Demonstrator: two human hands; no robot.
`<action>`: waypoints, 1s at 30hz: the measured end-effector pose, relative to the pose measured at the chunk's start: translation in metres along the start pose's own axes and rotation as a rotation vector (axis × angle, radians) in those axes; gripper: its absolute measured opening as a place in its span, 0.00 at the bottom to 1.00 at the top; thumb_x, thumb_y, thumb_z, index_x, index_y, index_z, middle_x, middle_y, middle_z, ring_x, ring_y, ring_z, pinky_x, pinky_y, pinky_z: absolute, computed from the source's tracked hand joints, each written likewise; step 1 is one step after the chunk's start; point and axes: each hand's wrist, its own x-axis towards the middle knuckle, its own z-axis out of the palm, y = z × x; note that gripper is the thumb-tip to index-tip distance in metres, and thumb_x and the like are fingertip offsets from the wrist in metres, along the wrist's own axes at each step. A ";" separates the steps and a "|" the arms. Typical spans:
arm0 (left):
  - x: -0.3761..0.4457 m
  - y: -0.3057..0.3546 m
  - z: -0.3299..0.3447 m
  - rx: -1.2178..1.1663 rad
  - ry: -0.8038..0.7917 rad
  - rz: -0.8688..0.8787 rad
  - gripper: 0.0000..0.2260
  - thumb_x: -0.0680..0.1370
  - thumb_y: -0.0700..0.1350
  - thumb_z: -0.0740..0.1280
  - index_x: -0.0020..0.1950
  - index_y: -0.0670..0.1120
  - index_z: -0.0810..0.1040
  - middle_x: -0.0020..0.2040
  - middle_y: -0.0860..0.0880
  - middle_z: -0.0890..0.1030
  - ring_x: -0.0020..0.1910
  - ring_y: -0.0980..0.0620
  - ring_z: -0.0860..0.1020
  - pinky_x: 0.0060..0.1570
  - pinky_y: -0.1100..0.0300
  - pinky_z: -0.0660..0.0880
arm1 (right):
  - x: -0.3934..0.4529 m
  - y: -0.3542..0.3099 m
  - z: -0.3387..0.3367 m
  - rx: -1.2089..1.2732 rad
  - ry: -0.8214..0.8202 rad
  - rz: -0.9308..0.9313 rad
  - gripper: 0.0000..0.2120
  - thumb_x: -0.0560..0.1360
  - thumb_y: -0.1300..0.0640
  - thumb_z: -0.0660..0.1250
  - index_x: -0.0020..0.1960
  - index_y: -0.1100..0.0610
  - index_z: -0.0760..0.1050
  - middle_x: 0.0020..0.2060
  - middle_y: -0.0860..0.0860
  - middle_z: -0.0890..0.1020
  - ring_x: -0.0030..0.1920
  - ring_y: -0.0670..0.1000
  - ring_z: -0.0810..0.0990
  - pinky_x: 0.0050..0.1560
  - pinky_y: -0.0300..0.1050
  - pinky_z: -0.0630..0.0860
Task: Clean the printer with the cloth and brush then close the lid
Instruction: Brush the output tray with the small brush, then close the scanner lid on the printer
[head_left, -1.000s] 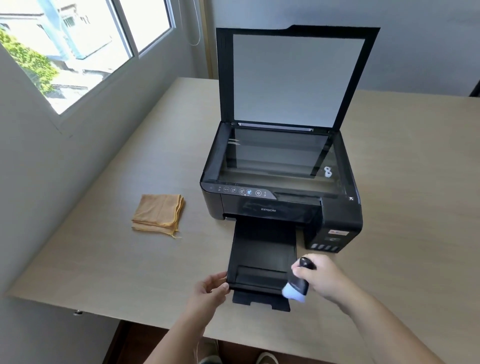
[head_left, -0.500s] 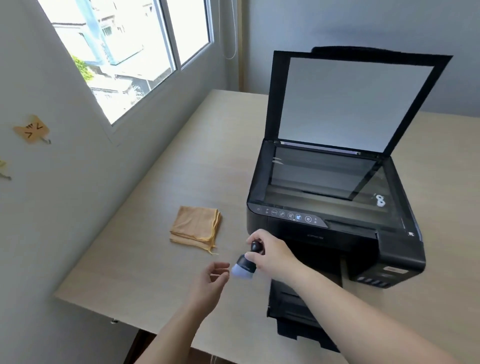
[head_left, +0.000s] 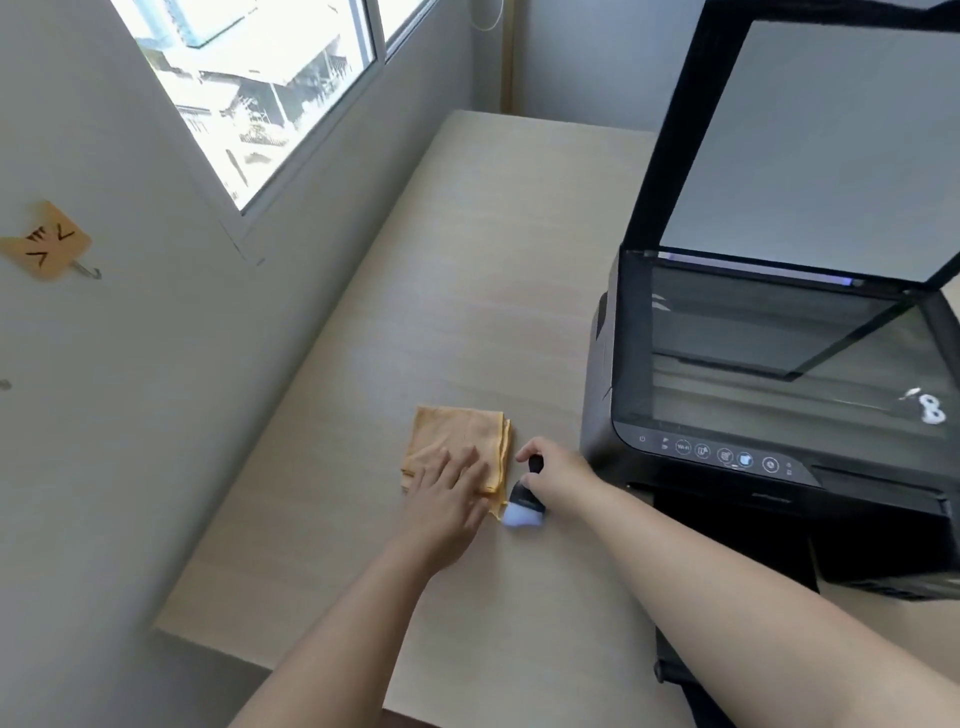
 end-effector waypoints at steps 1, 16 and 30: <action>0.000 -0.003 0.005 -0.008 -0.020 0.013 0.25 0.81 0.61 0.49 0.78 0.58 0.53 0.79 0.59 0.48 0.79 0.52 0.44 0.75 0.51 0.43 | 0.002 0.001 0.001 0.007 0.004 0.006 0.13 0.74 0.61 0.65 0.56 0.50 0.75 0.59 0.53 0.75 0.57 0.53 0.75 0.51 0.39 0.69; 0.001 0.033 -0.032 -0.270 0.196 0.168 0.29 0.77 0.61 0.48 0.75 0.52 0.64 0.77 0.57 0.59 0.78 0.52 0.52 0.74 0.60 0.48 | -0.134 0.015 -0.049 0.522 0.090 -0.177 0.07 0.77 0.54 0.66 0.46 0.48 0.82 0.41 0.53 0.84 0.39 0.45 0.79 0.49 0.45 0.76; 0.116 0.219 -0.228 -0.694 0.438 0.289 0.20 0.80 0.45 0.63 0.73 0.45 0.68 0.74 0.50 0.65 0.71 0.52 0.66 0.62 0.64 0.60 | -0.146 0.054 -0.294 0.406 1.051 -0.065 0.17 0.77 0.53 0.60 0.55 0.65 0.78 0.53 0.66 0.80 0.57 0.63 0.75 0.62 0.59 0.70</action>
